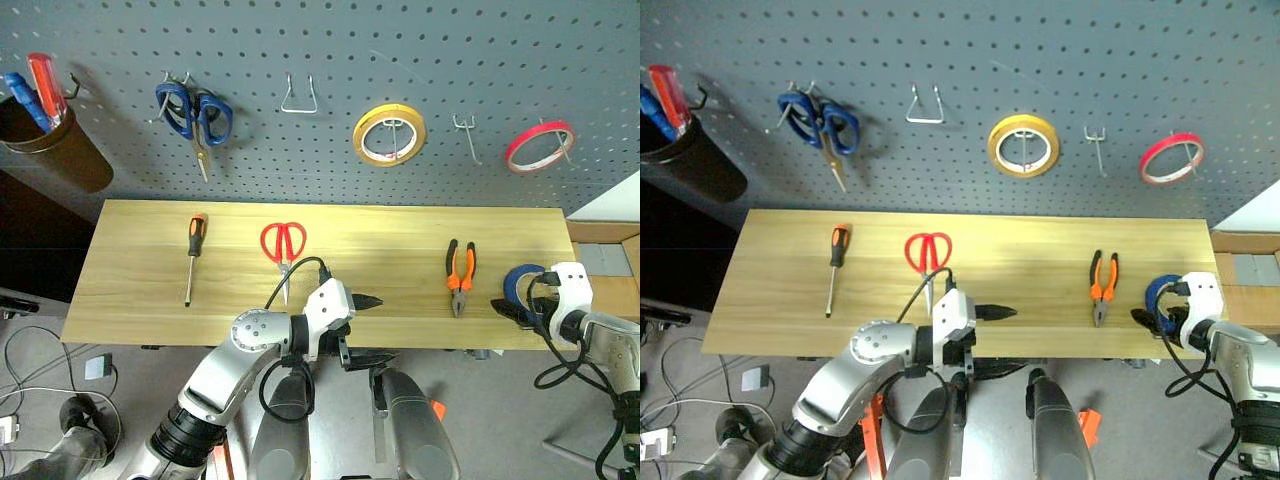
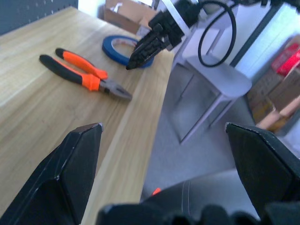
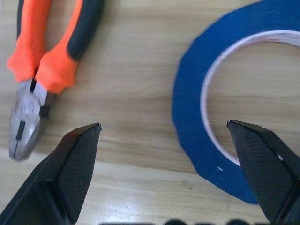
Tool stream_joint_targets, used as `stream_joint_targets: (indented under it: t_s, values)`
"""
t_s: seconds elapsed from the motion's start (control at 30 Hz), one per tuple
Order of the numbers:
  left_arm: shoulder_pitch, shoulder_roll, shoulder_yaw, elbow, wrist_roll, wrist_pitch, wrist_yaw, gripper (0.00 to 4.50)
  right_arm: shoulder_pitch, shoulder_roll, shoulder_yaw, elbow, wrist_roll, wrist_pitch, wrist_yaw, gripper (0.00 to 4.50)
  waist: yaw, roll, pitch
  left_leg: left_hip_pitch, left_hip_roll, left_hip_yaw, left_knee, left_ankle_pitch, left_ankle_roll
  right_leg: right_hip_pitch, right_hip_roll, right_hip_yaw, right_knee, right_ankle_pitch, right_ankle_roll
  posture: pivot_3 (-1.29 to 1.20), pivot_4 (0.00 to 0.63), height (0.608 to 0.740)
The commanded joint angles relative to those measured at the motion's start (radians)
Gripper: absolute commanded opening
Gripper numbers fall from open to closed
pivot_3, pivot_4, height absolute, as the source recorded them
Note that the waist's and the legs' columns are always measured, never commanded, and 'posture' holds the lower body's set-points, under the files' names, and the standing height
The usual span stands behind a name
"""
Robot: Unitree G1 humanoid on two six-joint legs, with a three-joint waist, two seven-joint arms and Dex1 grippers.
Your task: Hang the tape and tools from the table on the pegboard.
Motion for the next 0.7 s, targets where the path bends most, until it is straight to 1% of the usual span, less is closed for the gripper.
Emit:
stream_joint_targets:
  t_s: [0.03, 0.27, 0.4, 0.5, 0.6, 0.7]
  values:
    - [0.014, 0.001, -0.019, -0.071, -0.017, -0.002, -0.009, 4.50, 0.012, -0.023, 0.031, 0.040, -0.048, -0.056, 0.023, 4.48, 0.001, -0.001, 0.001, 0.000, 0.000, 0.001, 0.000, 0.000, 0.000, 0.000, 0.000, 0.001, 0.000, 0.000, 0.000, 0.04, 0.498, 0.740]
    - [0.004, -0.001, 0.003, -0.096, -0.049, 0.045, 0.000, 4.50, -0.025, -0.024, 0.083, 0.154, -0.109, -0.164, 0.058, 4.48, 0.000, -0.006, 0.003, 0.000, 0.000, 0.003, 0.000, 0.000, 0.000, 0.000, 0.000, 0.003, -0.001, 0.001, 0.003, 0.06, 0.503, 0.740]
    - [0.004, 0.007, 0.005, -0.104, -0.051, 0.054, 0.001, 4.50, -0.055, -0.013, 0.088, 0.202, -0.116, -0.164, 0.074, 4.48, 0.000, -0.011, 0.006, 0.001, 0.000, 0.005, 0.000, 0.000, 0.000, 0.000, 0.000, 0.010, -0.001, 0.001, 0.003, 0.06, 0.503, 0.740]
    - [0.000, 0.011, 0.012, -0.106, -0.057, 0.061, 0.002, 4.50, -0.084, 0.002, 0.072, 0.242, -0.114, -0.181, 0.066, 3.94, 0.001, -0.015, 0.008, 0.001, 0.000, 0.006, 0.000, 0.000, 0.000, 0.000, 0.000, 0.012, -0.001, 0.002, 0.004, 0.06, 0.503, 0.740]
    - [-0.007, 0.010, 0.026, -0.106, -0.069, 0.075, 0.009, 4.50, -0.095, 0.002, 0.075, 0.266, -0.124, -0.196, 0.070, 3.00, 0.001, -0.016, 0.009, 0.002, 0.000, 0.006, 0.000, 0.000, 0.000, -0.001, 0.000, 0.013, -0.001, 0.002, 0.004, 0.06, 0.501, 0.740]
    - [-0.015, 0.006, 0.037, -0.101, -0.078, 0.086, 0.012, 4.50, -0.093, 0.004, 0.075, 0.274, -0.133, -0.207, 0.075, 1.94, 0.001, -0.016, 0.009, 0.002, 0.000, 0.006, 0.000, 0.000, 0.000, -0.001, 0.000, 0.014, -0.001, 0.002, 0.005, 0.06, 0.499, 0.740]
